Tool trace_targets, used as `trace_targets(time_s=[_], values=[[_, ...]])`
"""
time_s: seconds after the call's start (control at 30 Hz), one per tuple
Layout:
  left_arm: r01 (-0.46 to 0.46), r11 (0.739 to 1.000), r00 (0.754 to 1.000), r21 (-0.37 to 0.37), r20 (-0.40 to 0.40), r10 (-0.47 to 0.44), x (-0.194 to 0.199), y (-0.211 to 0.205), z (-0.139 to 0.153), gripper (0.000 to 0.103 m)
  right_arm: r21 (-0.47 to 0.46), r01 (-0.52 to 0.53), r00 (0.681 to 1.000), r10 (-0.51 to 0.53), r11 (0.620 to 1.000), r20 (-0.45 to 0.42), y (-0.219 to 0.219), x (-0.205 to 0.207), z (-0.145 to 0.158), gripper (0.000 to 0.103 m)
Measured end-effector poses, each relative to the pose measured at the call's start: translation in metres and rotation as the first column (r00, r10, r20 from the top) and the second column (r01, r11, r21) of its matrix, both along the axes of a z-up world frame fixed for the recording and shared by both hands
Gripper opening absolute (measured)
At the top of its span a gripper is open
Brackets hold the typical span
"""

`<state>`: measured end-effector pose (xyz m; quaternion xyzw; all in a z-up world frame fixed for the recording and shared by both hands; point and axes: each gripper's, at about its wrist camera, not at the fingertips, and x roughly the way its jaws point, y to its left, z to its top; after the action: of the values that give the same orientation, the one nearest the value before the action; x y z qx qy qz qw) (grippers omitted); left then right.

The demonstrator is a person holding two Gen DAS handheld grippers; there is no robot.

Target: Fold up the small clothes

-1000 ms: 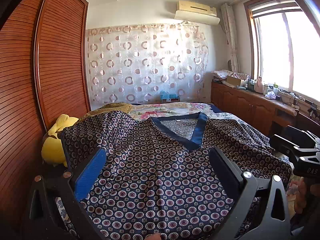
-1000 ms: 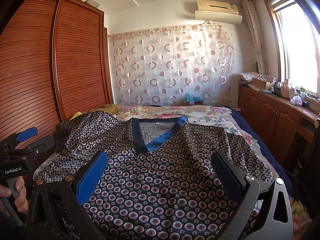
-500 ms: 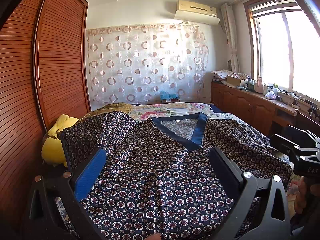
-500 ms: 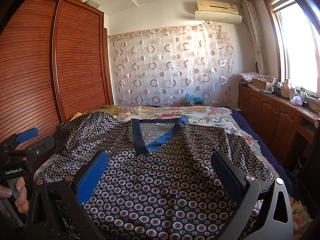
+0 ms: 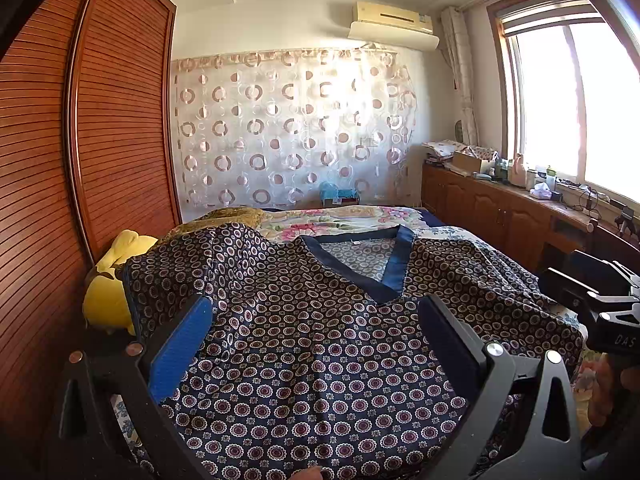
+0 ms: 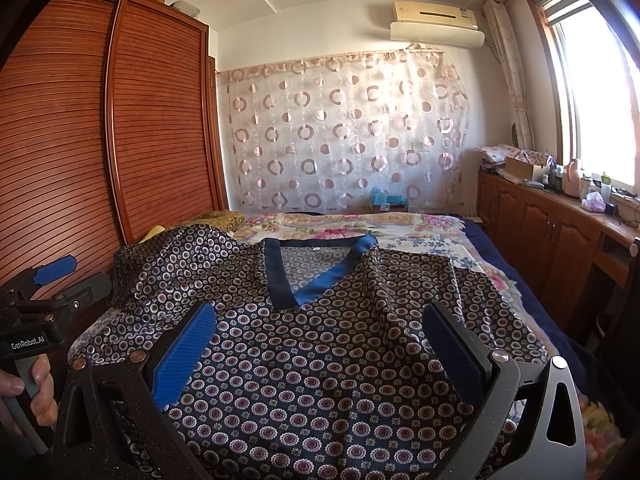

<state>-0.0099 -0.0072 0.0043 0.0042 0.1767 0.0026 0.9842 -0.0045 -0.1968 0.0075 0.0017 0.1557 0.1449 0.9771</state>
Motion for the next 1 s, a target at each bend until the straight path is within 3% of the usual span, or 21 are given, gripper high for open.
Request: trace_targets(time_s=[0.53,1.0], values=[[-0.005,1.0,0.998,-0.006,-0.058,0.005,0.018,0.009,-0.019,0.103,0.009,-0.006,1.0,0.006,1.0,-0.021,0.004,0.015,-0.002,0.103],[-0.112,0.994,0.983,-0.001,-0.149,0.11,0.047,0.074,-0.045,0.103,-0.057,-0.061,0.996,0.058,0.996,-0.062,0.031,0.059,-0.016,0.103]])
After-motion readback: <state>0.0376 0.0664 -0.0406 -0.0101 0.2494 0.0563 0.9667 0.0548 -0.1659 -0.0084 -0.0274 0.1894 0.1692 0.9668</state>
